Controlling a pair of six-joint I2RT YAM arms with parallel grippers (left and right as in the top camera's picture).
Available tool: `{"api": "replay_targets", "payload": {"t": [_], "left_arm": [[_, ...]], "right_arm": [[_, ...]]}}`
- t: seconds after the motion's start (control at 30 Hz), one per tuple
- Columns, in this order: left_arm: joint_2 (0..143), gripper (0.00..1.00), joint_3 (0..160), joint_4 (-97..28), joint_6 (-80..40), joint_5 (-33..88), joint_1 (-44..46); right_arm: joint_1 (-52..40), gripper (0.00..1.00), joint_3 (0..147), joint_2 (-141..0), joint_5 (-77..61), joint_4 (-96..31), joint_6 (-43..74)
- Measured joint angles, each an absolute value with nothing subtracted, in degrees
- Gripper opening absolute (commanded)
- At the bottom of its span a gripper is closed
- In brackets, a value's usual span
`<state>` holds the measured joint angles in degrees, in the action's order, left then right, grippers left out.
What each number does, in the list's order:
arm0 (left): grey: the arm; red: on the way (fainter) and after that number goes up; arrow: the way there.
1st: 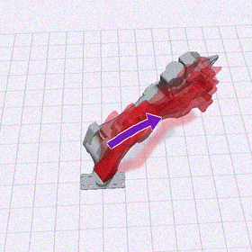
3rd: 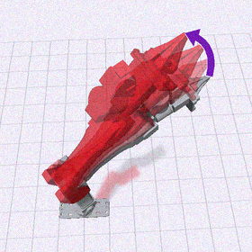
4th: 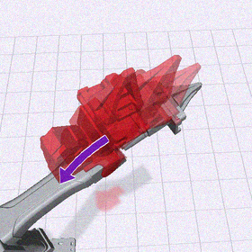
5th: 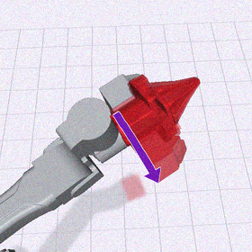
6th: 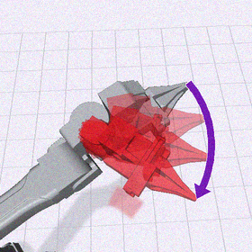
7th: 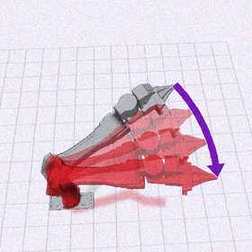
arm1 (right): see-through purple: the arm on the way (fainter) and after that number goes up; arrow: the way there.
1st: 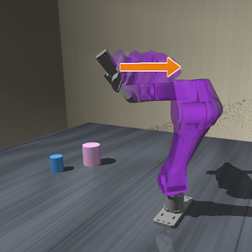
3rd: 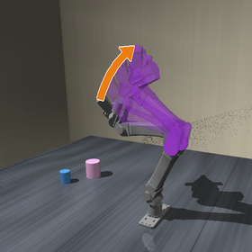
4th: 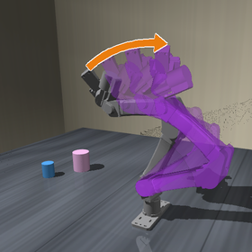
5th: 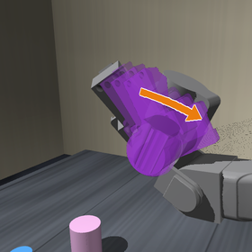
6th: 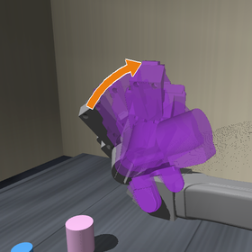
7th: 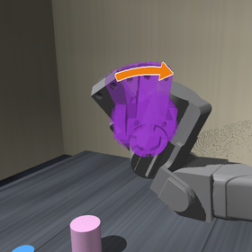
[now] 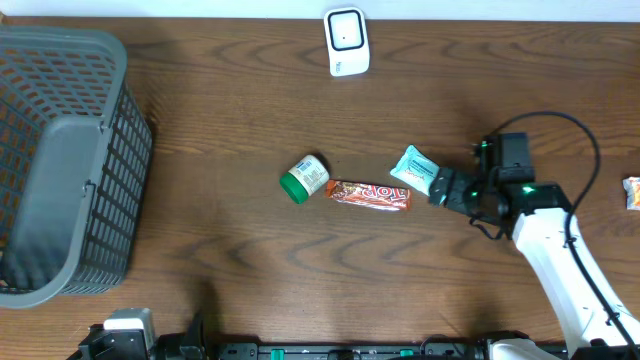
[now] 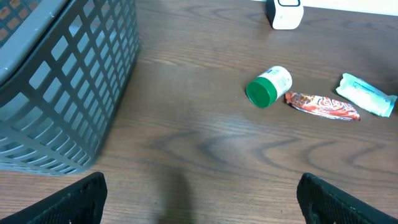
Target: Scan the item barcode
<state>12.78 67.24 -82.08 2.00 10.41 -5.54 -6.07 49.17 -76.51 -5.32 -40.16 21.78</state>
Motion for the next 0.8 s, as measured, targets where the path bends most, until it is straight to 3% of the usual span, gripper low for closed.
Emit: {"api": "replay_targets", "payload": {"t": [0.23, 0.67, 0.8], "left_arm": [[12.8, 0.98, 67.3, -82.1, 2.0, 10.4, -5.5], [12.8, 0.98, 67.3, -82.1, 2.0, 10.4, -5.5], [12.8, 0.98, 67.3, -82.1, 2.0, 10.4, -5.5]], "right_arm": [[-8.8, 0.99, 52.9, -77.1, -4.8, -43.6, 16.8], [2.5, 0.99, 53.7, -81.6, -21.5, -46.5, 30.9], [2.7, 0.99, 51.5, -84.9, -24.4, -41.6, 33.3]]}}
